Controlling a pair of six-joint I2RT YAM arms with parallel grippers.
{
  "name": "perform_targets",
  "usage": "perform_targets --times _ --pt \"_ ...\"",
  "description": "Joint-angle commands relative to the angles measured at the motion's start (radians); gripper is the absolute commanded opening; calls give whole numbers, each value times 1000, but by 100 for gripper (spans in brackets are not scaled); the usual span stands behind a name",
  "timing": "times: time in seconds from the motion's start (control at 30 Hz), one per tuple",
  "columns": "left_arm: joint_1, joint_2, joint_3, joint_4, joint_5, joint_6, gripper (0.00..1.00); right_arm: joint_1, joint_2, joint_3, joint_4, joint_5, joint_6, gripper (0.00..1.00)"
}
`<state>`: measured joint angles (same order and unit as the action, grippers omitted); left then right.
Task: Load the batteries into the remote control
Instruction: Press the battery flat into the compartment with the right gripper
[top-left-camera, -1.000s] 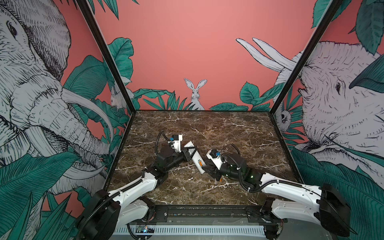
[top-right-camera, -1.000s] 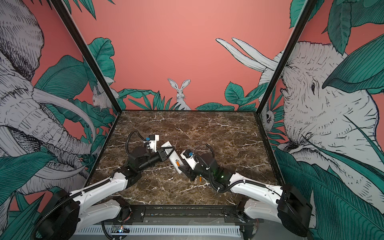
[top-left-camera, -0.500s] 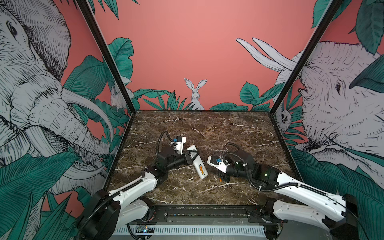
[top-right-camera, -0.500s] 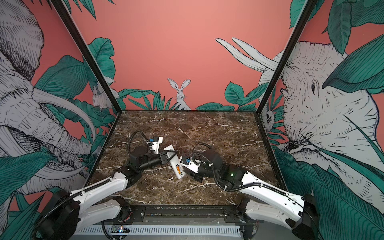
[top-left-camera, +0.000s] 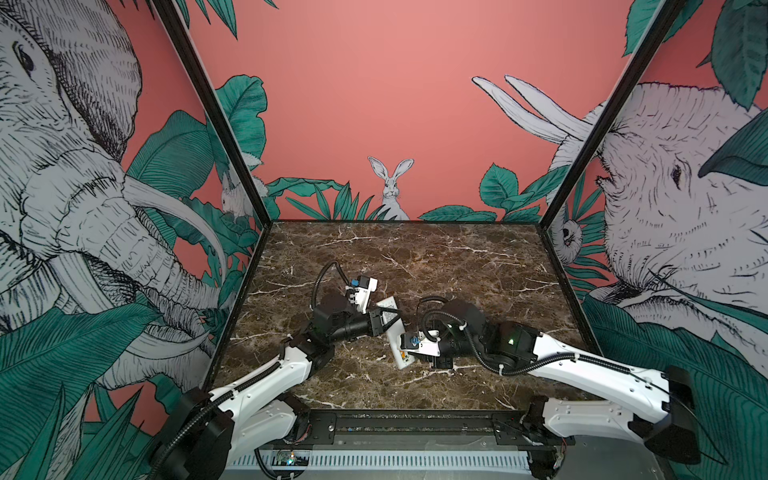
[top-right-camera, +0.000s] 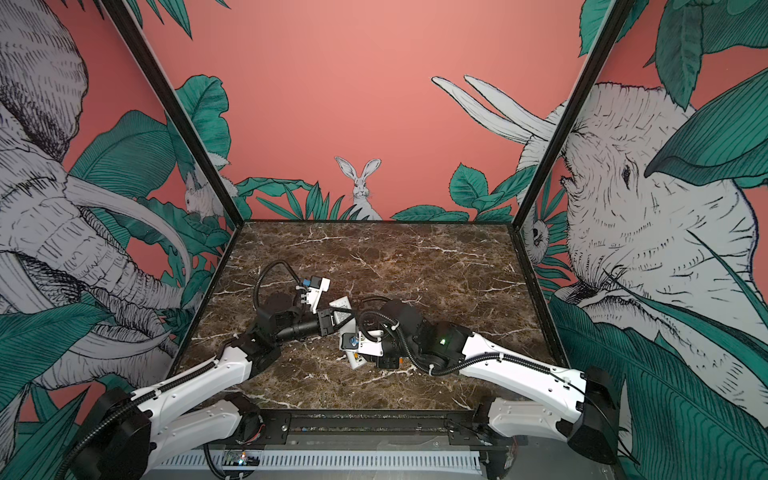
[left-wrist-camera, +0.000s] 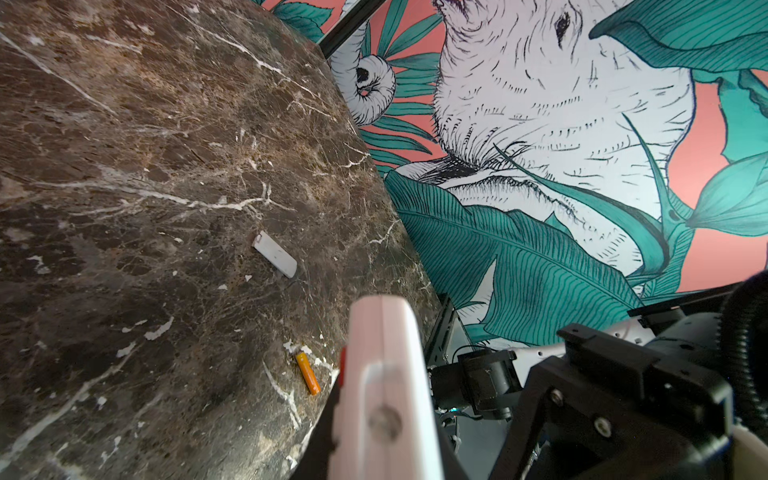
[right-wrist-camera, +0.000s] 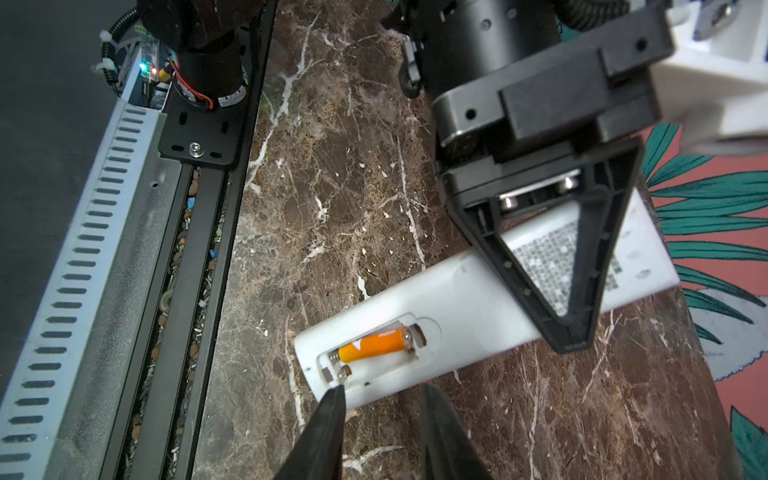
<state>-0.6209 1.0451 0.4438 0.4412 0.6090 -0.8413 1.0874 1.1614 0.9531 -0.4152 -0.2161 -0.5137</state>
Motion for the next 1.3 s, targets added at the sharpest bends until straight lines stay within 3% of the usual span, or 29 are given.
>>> perform_targets --times 0.0,0.6,1.27 --pt "1 -32 32 6 40 13 0 15 17 27 0 8 -46 31" --pt "1 -47 15 18 55 3 0 45 66 25 49 84 -77 25" --pt "1 -48 6 23 54 -2 0 57 87 17 64 90 -86 18"
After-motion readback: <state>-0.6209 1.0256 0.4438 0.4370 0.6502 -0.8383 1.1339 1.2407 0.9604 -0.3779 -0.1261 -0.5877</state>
